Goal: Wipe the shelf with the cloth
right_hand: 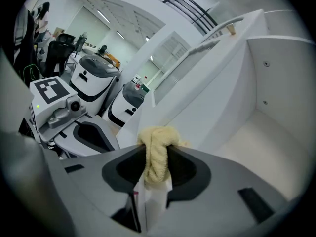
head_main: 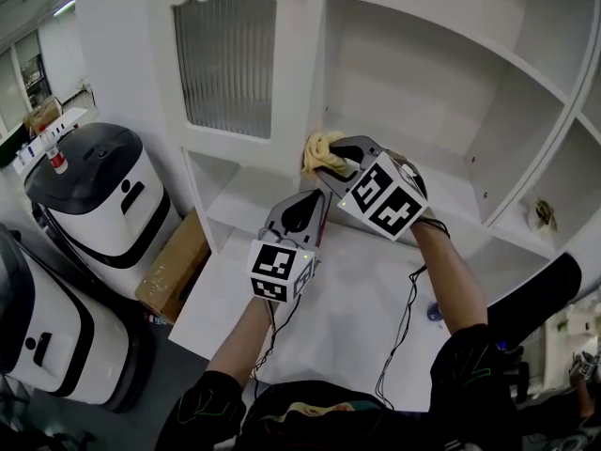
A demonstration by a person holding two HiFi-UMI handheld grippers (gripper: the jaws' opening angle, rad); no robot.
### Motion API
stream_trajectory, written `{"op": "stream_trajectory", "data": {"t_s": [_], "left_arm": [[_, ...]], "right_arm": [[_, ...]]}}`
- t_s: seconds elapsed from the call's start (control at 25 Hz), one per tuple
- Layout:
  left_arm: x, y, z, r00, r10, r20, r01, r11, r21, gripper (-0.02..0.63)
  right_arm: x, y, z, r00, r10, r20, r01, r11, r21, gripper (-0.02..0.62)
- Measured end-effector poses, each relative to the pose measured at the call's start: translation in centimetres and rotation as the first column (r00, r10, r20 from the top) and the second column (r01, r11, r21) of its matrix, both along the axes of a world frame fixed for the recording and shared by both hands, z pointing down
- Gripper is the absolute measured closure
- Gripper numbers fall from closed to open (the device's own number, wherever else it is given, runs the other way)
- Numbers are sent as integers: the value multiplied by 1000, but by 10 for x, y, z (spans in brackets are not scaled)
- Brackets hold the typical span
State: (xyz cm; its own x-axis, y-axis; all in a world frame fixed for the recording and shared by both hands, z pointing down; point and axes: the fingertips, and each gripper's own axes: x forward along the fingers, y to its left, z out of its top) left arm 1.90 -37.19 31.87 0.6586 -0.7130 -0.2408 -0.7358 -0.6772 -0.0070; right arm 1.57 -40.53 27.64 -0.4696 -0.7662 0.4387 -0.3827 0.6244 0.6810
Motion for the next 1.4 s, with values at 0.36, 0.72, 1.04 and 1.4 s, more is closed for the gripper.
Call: {"op": "stream_trajectory", "data": {"t_s": [0.36,0.72,1.04,1.4], "left_arm": [[3,3,26,1000,18,6,-18,998,-65,607],[3,12,39,999,22,33,-19,995,-93,607],[17,19,42,998,48,40,-44,994,-99,607],[52,29,46,991,120,55,-114,987,-110,607]], "right_arm": [[-1,2,15,983,61,-175,-42,993,113,463],[21,10,15,988,103,-116,-88,988,128,466],[45,20,17,979,152,-133,-131,979,158,468],[85,36,17,971,215,-107,-197,968,154,468]]}}
